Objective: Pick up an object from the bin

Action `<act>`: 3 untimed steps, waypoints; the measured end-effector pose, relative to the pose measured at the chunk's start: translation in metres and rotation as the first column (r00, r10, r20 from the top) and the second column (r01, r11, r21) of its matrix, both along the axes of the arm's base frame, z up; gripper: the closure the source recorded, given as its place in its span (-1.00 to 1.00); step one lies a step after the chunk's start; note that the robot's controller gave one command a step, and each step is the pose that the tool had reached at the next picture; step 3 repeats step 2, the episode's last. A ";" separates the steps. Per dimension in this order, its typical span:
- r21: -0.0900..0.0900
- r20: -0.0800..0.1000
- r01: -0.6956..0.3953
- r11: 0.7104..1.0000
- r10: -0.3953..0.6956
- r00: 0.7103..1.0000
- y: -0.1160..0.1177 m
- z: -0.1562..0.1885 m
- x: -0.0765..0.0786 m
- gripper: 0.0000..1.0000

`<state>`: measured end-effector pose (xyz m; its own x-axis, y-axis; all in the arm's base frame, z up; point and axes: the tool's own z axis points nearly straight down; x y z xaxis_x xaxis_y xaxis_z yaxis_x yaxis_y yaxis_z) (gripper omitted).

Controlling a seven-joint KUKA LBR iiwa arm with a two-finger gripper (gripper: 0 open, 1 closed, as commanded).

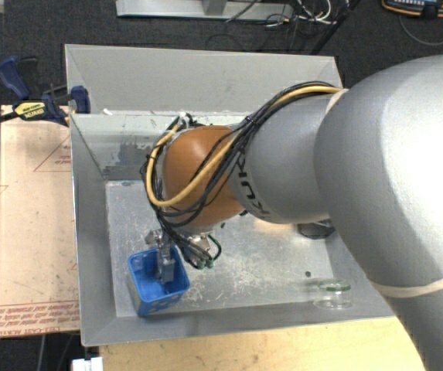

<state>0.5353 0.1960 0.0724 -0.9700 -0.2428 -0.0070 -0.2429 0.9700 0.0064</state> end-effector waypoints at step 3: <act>0.003 0.009 -0.012 1.000 0.012 1.000 -0.002 0.172 0.013 1.00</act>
Offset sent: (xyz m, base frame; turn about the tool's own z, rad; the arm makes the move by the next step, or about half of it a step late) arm 0.0112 -0.0025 0.1689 -0.0139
